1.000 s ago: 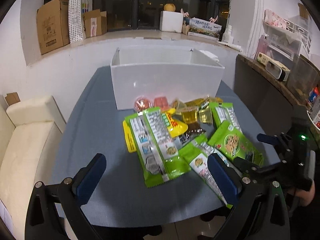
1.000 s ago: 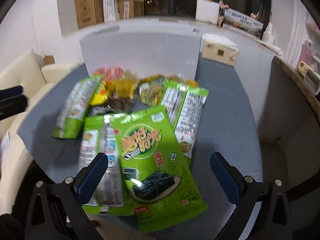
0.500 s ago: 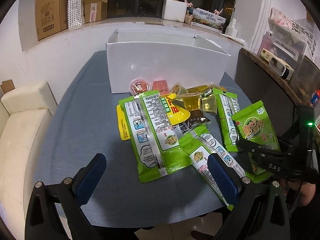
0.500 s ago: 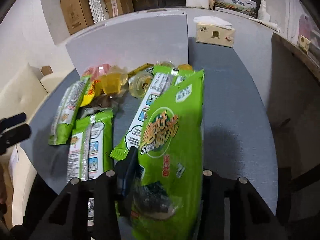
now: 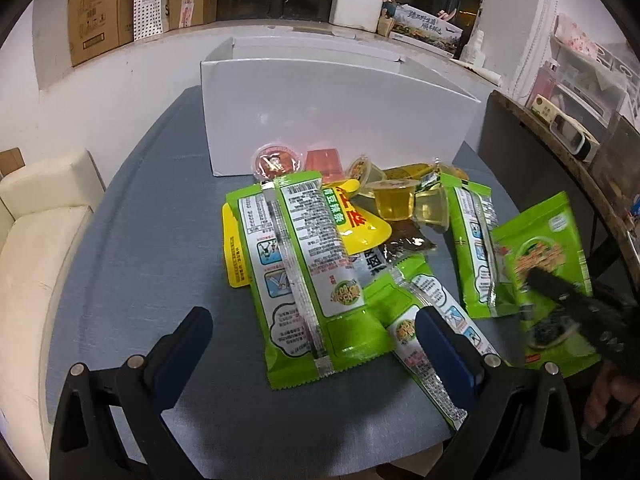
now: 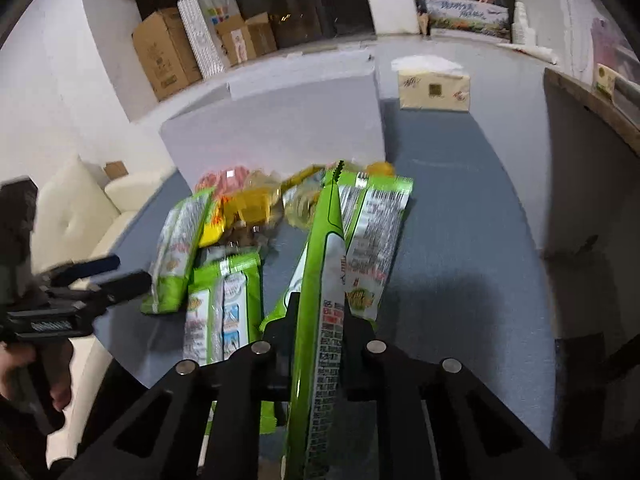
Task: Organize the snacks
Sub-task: 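Grasp a green stick-snack packet with the left gripper while the right gripper drops its packet into the box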
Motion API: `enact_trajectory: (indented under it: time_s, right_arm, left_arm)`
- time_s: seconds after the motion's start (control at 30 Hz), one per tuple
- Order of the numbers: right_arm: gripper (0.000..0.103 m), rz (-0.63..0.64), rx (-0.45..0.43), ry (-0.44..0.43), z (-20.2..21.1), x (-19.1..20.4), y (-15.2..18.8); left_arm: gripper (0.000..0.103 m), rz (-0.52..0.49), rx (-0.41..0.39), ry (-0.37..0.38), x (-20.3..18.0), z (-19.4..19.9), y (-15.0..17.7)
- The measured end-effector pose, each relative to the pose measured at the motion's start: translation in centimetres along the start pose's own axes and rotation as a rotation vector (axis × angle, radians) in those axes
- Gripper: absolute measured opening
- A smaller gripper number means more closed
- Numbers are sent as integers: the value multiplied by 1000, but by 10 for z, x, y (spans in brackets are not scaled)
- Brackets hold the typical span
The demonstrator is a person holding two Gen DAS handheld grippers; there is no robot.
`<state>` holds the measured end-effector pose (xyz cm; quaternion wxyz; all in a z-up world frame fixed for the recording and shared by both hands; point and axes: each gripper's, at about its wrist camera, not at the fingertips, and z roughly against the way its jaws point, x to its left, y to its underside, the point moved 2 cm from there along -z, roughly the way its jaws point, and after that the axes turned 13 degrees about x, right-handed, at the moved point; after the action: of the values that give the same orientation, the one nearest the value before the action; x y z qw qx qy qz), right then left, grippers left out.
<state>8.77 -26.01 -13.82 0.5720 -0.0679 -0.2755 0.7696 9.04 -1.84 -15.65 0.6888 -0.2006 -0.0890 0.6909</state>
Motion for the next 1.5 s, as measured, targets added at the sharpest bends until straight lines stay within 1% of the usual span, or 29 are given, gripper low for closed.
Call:
enact_trajectory:
  time_s: [0.07,0.13,0.3,0.33,0.37,0.4,0.43,0.47,0.53,0.67,0.87,0.97,1.07,1.13,1.2,1.23,1.33,1.37,1.5]
  right_arm:
    - [15,20,-40,7,14,7,-5]
    - [15,39,-66,11,25,13,-8]
    - [15,81,-120,-6,46,32,-14]
    - [15,86,-124,-9,47,35,-15]
    - [15,93,-125,-15,48,39,-15]
    - [15,97,-124,-19,48,40,-15]
    - [15,98,-122,-21,47,42,-16]
    - [15,98,-118,-27,46,43,-16]
    - [15,94,-113,-37,43,43,-16]
    - [15,93,-107,-43,39,45,-15]
    - [15,89,-114,-61,38,47,-23]
    - [15,90,-129,-82,39,50,-39]
    - [15,99,-146,-115,40,54,-70]
    - [15,113,-168,-112,42,56,-92]
    - [15,120,-195,-94,44,57,-122]
    - [15,113,-206,-104,43,56,-140]
    - [15,51,-199,-143,33,48,-188]
    - [15,34,-195,-138,25,45,-207]
    - [15,17,-174,-99,-1,38,-253]
  left_arm:
    - [103,9,1,7,2,-4,-5]
    - [103,14,4,-3,4,-10,-10]
    - [103,45,31,-47,7,-36,-29]
    - [101,50,39,-57,7,-43,-33]
    - [90,53,45,-51,7,-48,-36]
    - [85,59,58,-59,8,-52,-38]
    - [80,45,46,-85,6,-52,-40]
    - [74,32,46,-69,3,-52,-41]
    - [69,27,39,-49,1,-49,-42]
    - [66,33,4,0,7,-35,-39]
    - [66,2,-106,44,4,19,-42]
    - [66,-28,-167,62,-1,46,-56]
    - [66,-55,-214,76,-2,67,-79]
    - [66,-71,-243,66,-2,78,-100]
    - [66,-88,-275,66,-1,87,-127]
    - [66,-91,-284,64,1,88,-139]
    - [66,-102,-296,60,5,85,-175]
    - [66,-109,-298,54,5,81,-188]
    - [67,-120,-273,37,10,60,-228]
